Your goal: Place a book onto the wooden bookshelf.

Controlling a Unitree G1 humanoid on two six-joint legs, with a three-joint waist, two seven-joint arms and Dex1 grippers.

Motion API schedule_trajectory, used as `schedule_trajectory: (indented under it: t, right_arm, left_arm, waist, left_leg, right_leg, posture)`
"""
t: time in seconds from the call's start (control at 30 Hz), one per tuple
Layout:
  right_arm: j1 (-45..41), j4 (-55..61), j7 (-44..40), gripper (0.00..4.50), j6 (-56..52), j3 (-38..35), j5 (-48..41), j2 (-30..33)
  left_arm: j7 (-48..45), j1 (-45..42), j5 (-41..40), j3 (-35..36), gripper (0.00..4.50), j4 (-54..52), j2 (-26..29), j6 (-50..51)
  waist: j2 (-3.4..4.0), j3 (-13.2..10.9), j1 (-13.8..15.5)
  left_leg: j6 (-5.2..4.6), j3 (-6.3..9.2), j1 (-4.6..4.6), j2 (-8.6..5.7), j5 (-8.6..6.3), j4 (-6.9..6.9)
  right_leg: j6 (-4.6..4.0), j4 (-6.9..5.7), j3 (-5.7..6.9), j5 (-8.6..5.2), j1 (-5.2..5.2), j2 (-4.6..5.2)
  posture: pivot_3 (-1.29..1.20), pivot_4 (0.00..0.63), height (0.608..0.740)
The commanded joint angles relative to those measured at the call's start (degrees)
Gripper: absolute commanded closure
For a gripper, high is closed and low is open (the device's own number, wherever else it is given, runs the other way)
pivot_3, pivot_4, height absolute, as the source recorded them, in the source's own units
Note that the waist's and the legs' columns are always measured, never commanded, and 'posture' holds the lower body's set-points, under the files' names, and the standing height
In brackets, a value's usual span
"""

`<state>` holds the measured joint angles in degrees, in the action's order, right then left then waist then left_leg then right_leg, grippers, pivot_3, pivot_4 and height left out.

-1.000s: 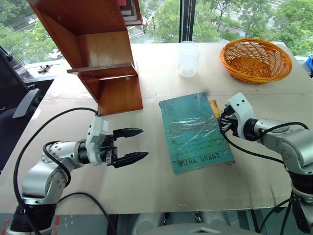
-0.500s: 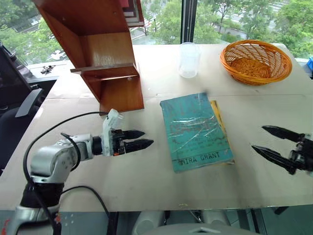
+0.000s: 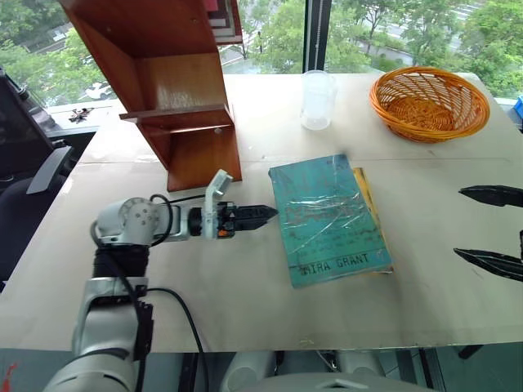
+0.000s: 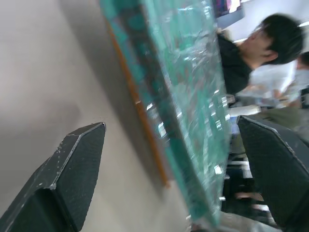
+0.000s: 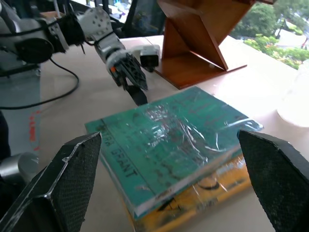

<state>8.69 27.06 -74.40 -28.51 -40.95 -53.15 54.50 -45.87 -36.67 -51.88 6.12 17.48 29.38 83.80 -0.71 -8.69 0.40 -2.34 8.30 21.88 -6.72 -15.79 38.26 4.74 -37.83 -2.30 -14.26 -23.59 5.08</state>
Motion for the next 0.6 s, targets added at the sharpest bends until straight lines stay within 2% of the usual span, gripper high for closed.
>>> schedule_trajectory:
  t: [0.03,0.13,0.23,0.47,0.5,0.53,0.6]
  right_arm:
    - [-0.02,3.01,1.90,0.04,0.51,0.77,-0.85,-1.26]
    - [1.18,4.17,2.88,0.04,1.21,0.96,-0.13,-2.72]
    - [1.89,5.32,4.37,0.00,1.45,1.02,0.00,-3.87]
    - [3.37,6.72,6.67,0.00,2.38,1.80,0.53,-5.70]
    - [3.52,6.88,7.05,0.00,2.46,1.99,0.50,-5.98]
    - [3.54,7.00,7.47,0.00,2.56,2.31,0.60,-6.22]
    - [3.15,6.92,8.25,0.00,2.93,3.17,0.97,-6.67]
  left_arm:
    - [0.12,-1.16,0.98,-0.37,0.00,1.88,-3.81,-1.71]
    - [-1.13,-0.93,0.04,0.61,0.00,3.37,-7.81,-1.82]
    - [-1.75,-0.22,0.35,0.63,0.75,4.49,-10.26,-2.12]
    - [-5.23,1.38,1.11,-0.35,4.14,4.50,-10.90,-3.25]
    - [-5.60,1.62,0.30,0.52,4.14,3.70,-10.10,-2.26]
    - [-6.02,1.81,-0.55,1.32,4.49,2.75,-9.07,-1.07]
    - [-6.72,2.12,-2.33,3.11,4.49,0.47,-6.98,0.92]
  waist:
    - [-0.01,0.00,0.38]
    - [-0.03,-0.02,0.54]
    - [-0.03,-0.01,0.52]
    - [-0.03,-0.01,0.43]
    - [-0.03,-0.01,0.43]
    - [-0.04,-0.01,0.41]
    - [-0.05,-0.02,0.16]
  left_leg:
    - [0.00,0.00,0.02,0.00,0.00,0.01]
    - [0.01,0.00,0.05,0.00,0.00,0.02]
    - [0.01,0.00,0.05,-0.01,0.00,0.04]
    - [0.01,0.00,0.02,-0.01,0.00,0.04]
    - [0.01,0.00,0.02,-0.01,0.00,0.04]
    - [0.01,-0.01,0.02,-0.01,0.00,0.05]
    - [0.01,-0.01,0.02,-0.01,0.00,0.04]
  right_leg:
    - [0.00,0.00,0.00,0.00,-0.01,0.00]
    - [0.00,0.00,0.00,0.00,-0.02,0.02]
    - [0.00,-0.01,-0.01,0.00,-0.01,0.02]
    - [0.00,-0.03,-0.02,0.00,-0.02,0.01]
    - [0.00,-0.03,-0.02,0.00,-0.01,0.01]
    - [0.00,-0.03,-0.02,0.00,-0.01,0.01]
    - [0.00,-0.04,-0.03,0.00,-0.02,-0.01]
  posture:
    - [0.00,0.150,0.740]
    - [0.00,0.150,0.740]
    - [0.00,0.150,0.740]
    - [0.00,0.150,0.740]
    - [0.00,0.150,0.740]
    - [0.00,0.150,0.740]
    - [0.00,0.150,0.740]
